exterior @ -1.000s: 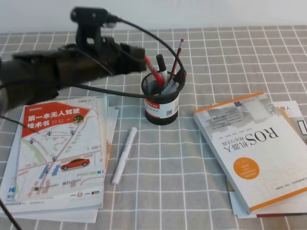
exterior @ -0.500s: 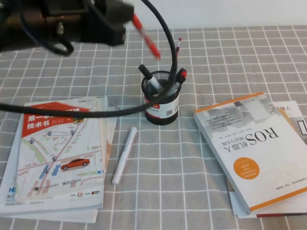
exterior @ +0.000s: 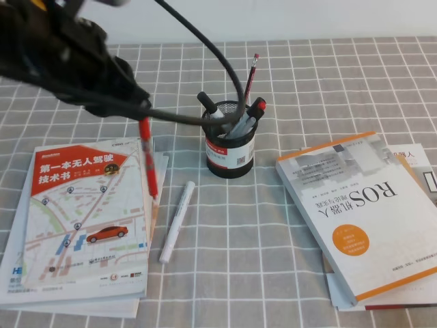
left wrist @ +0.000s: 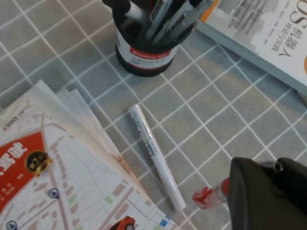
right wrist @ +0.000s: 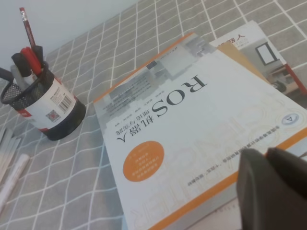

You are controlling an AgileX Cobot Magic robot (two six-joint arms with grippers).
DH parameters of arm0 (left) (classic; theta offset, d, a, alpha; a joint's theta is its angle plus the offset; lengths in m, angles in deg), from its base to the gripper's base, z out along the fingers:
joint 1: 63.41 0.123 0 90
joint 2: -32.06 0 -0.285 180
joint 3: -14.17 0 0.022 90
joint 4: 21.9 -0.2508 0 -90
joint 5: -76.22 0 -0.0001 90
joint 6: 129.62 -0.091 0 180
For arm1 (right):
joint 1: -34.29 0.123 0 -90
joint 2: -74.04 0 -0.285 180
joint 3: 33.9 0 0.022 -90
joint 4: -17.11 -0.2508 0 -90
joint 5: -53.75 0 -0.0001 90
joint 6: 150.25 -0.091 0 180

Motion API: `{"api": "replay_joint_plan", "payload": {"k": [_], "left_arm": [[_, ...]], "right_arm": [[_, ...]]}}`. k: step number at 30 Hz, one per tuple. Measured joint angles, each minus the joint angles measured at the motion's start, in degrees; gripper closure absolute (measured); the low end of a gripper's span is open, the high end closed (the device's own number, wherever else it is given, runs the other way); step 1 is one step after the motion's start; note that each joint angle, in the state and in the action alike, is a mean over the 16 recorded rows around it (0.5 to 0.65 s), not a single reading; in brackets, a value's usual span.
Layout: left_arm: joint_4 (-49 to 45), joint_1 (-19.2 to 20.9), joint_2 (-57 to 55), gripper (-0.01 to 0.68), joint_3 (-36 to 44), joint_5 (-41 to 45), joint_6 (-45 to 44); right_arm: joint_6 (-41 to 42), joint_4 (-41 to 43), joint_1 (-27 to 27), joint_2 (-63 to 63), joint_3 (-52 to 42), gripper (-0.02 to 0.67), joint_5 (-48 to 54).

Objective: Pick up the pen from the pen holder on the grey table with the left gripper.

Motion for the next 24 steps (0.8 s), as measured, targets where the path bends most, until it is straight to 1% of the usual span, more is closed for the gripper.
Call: {"api": "replay_joint_plan", "payload": {"k": [14,19,24], "left_arm": [[1.4,-3.8,-16.7,0.627,-0.2,0.1,2.1],[1.6,-4.6,-21.6,0.627,-0.2,-1.7,2.5],[1.7,-4.7,-25.0,0.628,-0.3,-5.2,3.2]], "right_arm": [[0.0,-0.5,0.0,0.0,0.0,0.662,0.0],[0.0,-0.5,0.0,0.0,0.0,0.662,0.0],[0.0,-0.6,0.0,0.0,0.0,0.662,0.0]]}}
